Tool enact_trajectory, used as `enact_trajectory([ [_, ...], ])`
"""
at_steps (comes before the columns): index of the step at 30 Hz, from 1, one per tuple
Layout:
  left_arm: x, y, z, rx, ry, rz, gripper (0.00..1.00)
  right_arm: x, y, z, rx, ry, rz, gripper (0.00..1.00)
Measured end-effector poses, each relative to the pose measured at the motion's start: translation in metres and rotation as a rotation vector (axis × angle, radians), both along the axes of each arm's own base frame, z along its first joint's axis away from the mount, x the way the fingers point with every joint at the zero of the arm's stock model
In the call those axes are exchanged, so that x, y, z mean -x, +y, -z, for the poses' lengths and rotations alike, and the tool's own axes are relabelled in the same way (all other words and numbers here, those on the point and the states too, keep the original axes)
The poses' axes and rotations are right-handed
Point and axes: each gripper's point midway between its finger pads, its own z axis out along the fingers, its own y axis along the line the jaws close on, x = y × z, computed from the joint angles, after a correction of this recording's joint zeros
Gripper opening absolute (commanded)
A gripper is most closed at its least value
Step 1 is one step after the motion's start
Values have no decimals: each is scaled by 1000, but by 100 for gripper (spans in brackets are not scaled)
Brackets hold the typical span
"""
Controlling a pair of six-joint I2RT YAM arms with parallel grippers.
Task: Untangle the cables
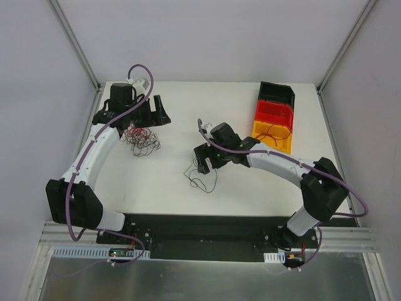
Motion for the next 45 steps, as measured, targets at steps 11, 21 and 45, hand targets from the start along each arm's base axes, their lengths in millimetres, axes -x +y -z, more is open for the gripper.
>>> enact_trajectory([
  [11, 0, -2, -1, 8, 0, 5, 85, -27, -13, 11, 71, -48, 29, 96],
  [21, 0, -2, -1, 9, -1, 4, 85, -36, 20, 42, -79, 27, 141, 96],
  [45, 1, -4, -1, 23, 6, 16, 85, 31, 51, 74, 217, -311, -112, 78],
])
